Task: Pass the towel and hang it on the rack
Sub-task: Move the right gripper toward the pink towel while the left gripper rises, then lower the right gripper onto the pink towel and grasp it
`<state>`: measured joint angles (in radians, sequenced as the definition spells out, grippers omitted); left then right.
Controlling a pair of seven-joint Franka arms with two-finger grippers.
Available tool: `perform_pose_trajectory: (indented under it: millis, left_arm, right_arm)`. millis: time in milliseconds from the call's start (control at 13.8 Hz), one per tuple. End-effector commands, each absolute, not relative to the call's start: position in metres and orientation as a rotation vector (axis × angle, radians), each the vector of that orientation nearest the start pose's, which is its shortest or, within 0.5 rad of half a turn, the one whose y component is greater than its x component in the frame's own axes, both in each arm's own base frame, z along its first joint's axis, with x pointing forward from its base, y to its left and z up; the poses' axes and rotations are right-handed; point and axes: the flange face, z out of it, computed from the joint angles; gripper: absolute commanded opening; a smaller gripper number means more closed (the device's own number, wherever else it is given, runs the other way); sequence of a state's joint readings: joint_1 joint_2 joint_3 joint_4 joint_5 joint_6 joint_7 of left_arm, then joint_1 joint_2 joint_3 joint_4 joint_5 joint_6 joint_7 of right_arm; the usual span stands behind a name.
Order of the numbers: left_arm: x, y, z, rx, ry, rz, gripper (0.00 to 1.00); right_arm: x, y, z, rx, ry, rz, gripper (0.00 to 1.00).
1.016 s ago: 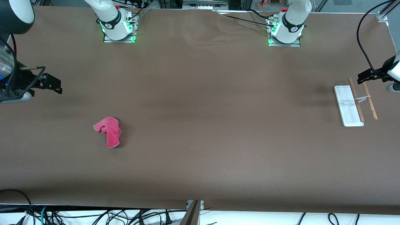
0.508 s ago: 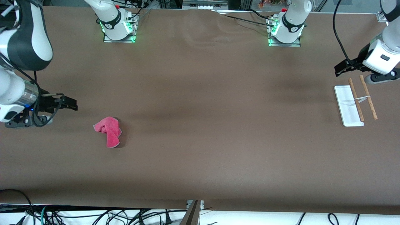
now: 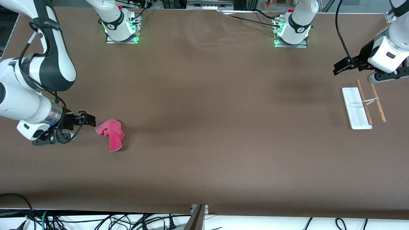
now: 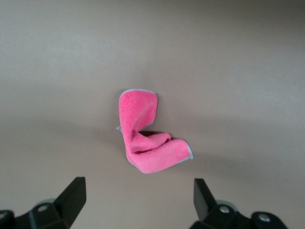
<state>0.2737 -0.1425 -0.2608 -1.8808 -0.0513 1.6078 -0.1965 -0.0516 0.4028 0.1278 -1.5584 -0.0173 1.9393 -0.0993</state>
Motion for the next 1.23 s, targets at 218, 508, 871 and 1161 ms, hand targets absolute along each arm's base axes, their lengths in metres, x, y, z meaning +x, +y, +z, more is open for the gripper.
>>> perform_pose_trajectory:
  millis: [218,508,871,1161]
  left_arm:
    - [0.51,-0.008,0.561,-3.142,-0.344,0.247,1.0]
    - [0.51,-0.01,0.566,-3.138,-0.334,0.236,1.0]
    - [0.509,-0.008,0.565,-3.138,-0.334,0.245,1.0]
    - [0.51,-0.008,0.565,-3.156,-0.219,0.242,1.0]
  right_arm:
    - [0.673,0.037,0.43,-3.086,-0.252,-0.008,1.0]
    - [0.687,0.04,0.381,-3.061,-0.236,-0.016,1.0]
    - [0.702,0.055,0.311,-3.048,-0.255,-0.046,1.0]
    - [0.711,0.067,0.256,-3.047,-0.242,-0.12,1.0]
